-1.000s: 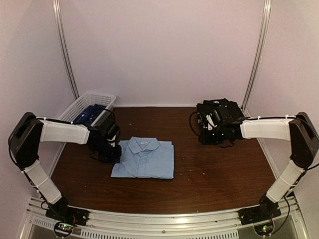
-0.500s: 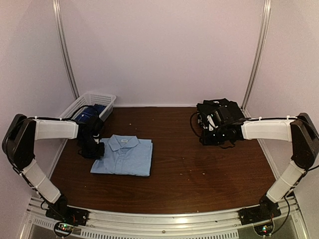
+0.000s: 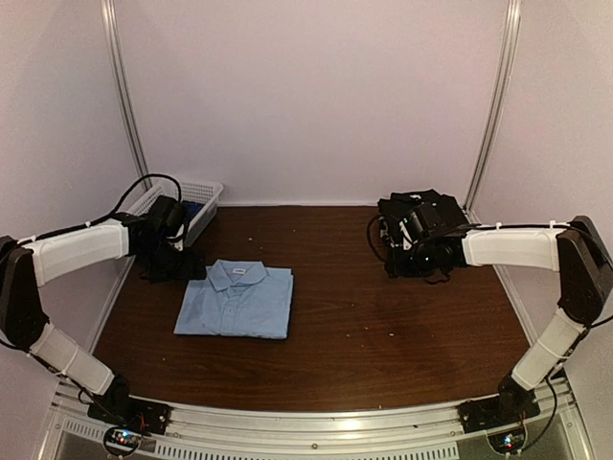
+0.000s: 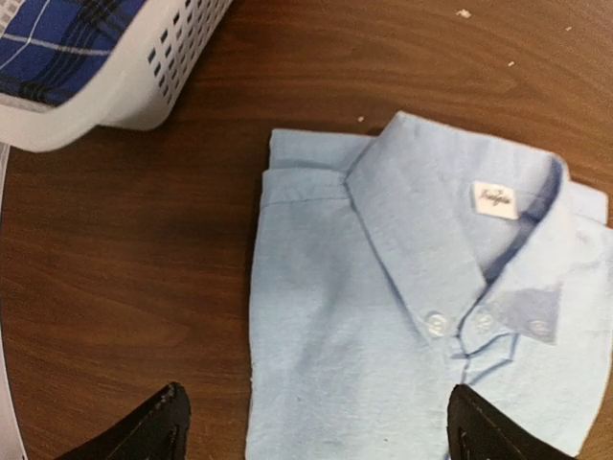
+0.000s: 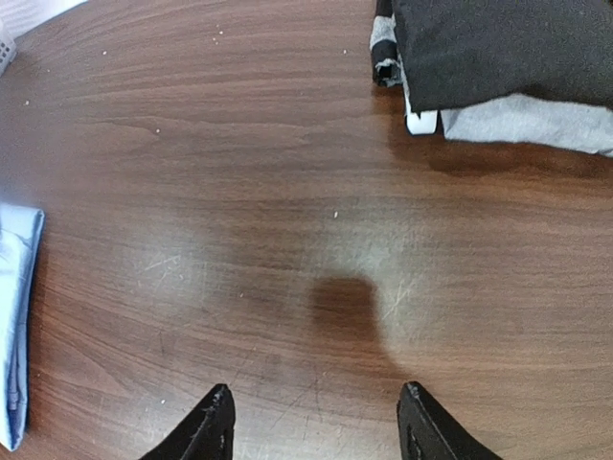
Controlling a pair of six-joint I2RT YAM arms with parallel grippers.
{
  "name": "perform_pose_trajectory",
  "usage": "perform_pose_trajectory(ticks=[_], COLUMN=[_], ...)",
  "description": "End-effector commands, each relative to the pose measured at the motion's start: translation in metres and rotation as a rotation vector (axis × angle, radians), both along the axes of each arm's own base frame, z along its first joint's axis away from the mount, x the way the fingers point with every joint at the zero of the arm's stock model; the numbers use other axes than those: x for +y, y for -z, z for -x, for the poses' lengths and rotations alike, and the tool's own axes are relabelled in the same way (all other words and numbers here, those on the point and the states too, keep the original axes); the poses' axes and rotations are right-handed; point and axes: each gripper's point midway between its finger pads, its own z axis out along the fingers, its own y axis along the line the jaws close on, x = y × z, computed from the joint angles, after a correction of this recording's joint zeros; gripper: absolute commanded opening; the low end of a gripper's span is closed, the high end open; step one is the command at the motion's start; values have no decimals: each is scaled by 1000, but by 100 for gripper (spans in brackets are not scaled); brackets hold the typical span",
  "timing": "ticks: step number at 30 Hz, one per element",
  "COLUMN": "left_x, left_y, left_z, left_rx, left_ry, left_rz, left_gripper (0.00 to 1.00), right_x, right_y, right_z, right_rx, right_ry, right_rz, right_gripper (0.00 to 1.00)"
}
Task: Fold and stack the long sleeve shirts
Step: Move the square-folded shirt to the center of the board.
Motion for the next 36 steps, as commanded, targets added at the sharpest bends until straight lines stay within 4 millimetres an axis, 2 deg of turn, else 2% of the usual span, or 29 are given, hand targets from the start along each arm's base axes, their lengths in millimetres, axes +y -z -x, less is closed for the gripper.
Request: perform_pose_trajectory(ticks=[1,5,10,16,19,23,27,32,36], left_x=[-18,-39,-58,-68,-69,-71,-70,-68,-67], left_y=[-44,-65,-71,-69,-69,-71,-69,-68,-63], left_z=[-7,-4,0,1,1,1,4,8,9], left_rx=[-110,-161,-176,-177,-178,-184,-183,-184,-174], left_ry=[71,134,191,219,224,230,230,231,230], left_rz=[101,207,265,287,292,297,298,299,291], left_gripper=[96,97,97,97,97,97,97,97,97], right_x=[-13,-19,-28,-22,-24,-30,-37,-48,-48], right_y=[-8,-11,-16,6,26,40,45,52,63], right_z=[-21,-39,-67,-86,-96,-112,-131,-145,-154], right_rx=[-46,-71,-93,-45,-4,9,2,-4,2], right_ry=[69,111,155,159,178,204,242,284,286], right_rz=[109,174,285,311,328,343,381,399,401], right_gripper=[61,63,61,56,51,49,48,46,45])
